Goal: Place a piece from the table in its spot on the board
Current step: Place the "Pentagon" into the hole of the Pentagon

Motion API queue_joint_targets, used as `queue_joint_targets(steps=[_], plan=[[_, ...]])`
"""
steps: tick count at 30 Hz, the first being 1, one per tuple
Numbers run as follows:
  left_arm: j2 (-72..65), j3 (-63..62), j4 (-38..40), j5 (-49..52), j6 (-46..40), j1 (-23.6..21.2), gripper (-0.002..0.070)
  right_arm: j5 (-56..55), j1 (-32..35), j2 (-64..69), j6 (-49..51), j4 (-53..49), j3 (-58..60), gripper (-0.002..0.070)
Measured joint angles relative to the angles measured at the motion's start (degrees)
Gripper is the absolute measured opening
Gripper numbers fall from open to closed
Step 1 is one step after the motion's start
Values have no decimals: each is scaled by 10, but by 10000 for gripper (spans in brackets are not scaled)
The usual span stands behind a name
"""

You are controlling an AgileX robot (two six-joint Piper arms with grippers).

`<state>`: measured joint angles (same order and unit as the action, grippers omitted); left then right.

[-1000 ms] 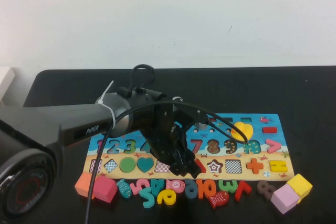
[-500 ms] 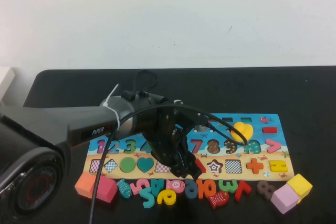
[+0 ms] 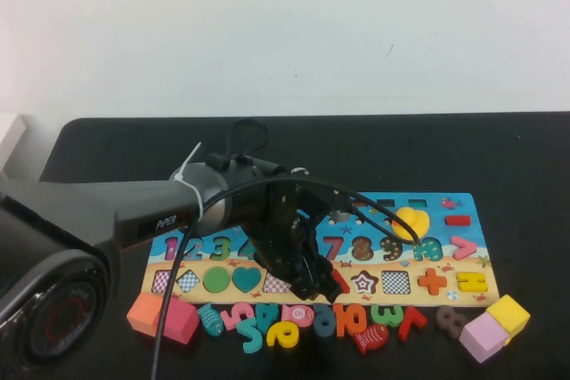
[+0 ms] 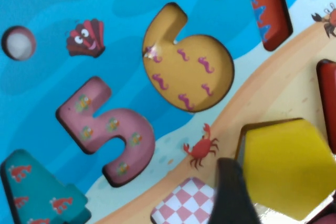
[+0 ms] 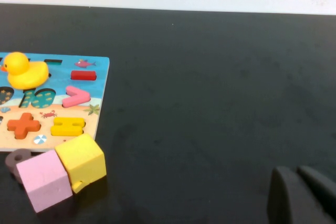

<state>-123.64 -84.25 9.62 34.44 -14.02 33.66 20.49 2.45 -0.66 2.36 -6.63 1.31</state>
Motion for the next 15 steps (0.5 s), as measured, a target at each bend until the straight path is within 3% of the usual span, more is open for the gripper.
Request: queue_joint_targets(steps=[5,15], plan=[[0,0,-1,0,5,0,409,0,0,0,0,0,0,19],[6,-20,-9,20,6,0,416,0,0,0,0,0,0,19]])
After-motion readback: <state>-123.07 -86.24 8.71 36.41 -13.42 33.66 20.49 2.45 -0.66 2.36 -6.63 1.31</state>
